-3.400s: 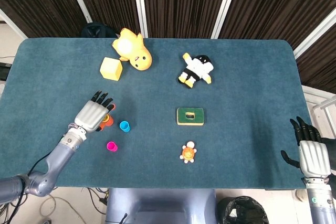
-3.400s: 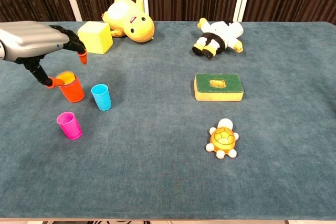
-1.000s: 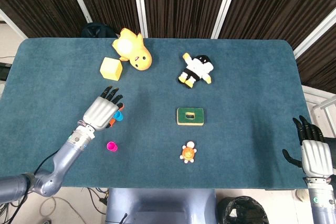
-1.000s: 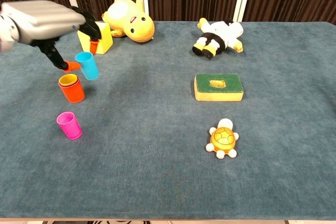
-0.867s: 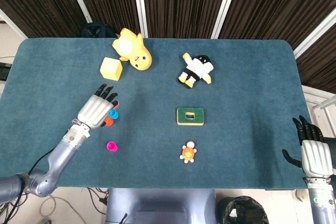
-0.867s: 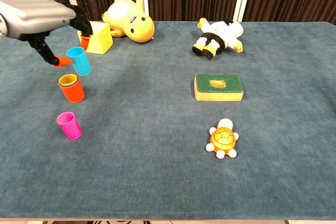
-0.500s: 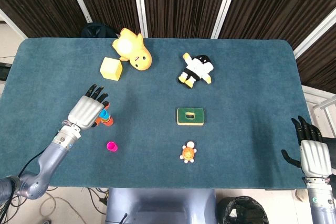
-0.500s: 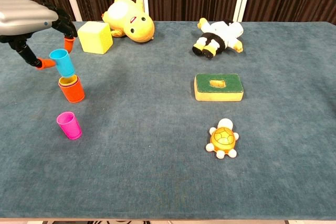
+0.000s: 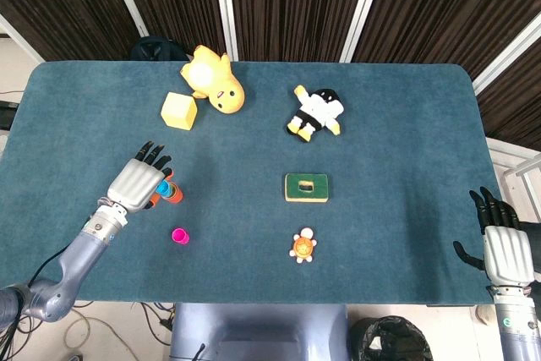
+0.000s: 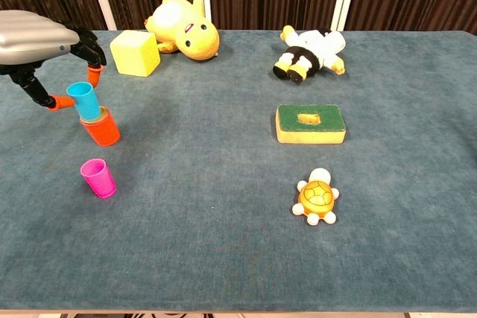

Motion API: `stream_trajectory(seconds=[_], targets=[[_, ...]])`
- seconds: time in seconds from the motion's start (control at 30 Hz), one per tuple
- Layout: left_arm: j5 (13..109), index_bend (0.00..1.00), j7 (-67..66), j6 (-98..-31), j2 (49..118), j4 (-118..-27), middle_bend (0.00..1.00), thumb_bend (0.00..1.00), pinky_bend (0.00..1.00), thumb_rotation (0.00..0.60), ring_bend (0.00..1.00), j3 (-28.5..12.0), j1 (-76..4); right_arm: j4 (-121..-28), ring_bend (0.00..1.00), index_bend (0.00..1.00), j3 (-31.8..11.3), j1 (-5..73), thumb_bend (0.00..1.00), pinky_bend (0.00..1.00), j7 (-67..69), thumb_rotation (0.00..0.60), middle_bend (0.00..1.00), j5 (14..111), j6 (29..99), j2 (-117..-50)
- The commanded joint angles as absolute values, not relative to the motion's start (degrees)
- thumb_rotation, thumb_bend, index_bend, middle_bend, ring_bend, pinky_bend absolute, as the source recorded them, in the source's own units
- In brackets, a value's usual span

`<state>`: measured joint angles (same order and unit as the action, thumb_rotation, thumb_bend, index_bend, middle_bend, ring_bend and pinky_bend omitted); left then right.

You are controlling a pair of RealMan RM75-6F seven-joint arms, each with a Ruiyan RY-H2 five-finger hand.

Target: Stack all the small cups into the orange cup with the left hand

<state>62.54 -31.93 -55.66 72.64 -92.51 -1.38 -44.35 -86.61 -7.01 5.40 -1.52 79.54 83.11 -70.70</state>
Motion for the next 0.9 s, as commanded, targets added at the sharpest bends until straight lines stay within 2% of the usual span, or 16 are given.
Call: stream_trajectory(seconds=[0.03,0.17,0.3,0.4,0.67,0.9], targets=[[62.68,0.37,-31.92,-55.45,73.05,-92.06,0.19,0.31,0.01,0.600,0.00,-1.37,-44.39,-86.61,0.11,0.07,-7.05,5.38,0.32,0.11,-1.47,0.600,0.03,79.48,83.13,-70.67],[62.50,0.32,-32.05,-55.05,73.66,-91.46,0.18,0.31,0.01,0.600,0.00,-1.26,-44.37,-86.66,0.11,0.07,-7.11,5.35,0.32,0.11,-1.32,0.600,0.03,79.36,83.10,-70.58],[62.17,0.20,-32.39,-53.99,73.74,-91.23,0.16,0.28,0.01,0.600,0.00,-0.93,-44.54,-86.67,0.11,0.07,-7.22,5.35,0.32,0.11,-1.27,0.600,0.03,79.19,83.08,-70.56],[61.86,0.16,-32.66,-53.23,73.34,-91.59,0.15,0.27,0.01,0.600,0.00,-0.83,-44.78,-86.69,0.11,0.07,-7.21,5.36,0.32,0.11,-1.31,0.600,0.03,79.15,83.02,-70.56],[63.65,0.20,-29.41,-54.26,72.26,-95.38,0.17,0.27,0.01,0.600,0.00,-2.35,-44.53,-86.74,0.11,0.07,-7.21,5.38,0.32,0.11,-1.57,0.600,0.03,79.18,83.08,-70.66],[65.92,0.25,-29.37,-53.36,69.87,-100.08,0.16,0.26,0.01,0.600,0.00,-0.49,-44.01,-86.85,0.11,0.07,-7.27,5.33,0.32,0.11,-1.42,0.600,0.03,79.07,83.07,-70.56]])
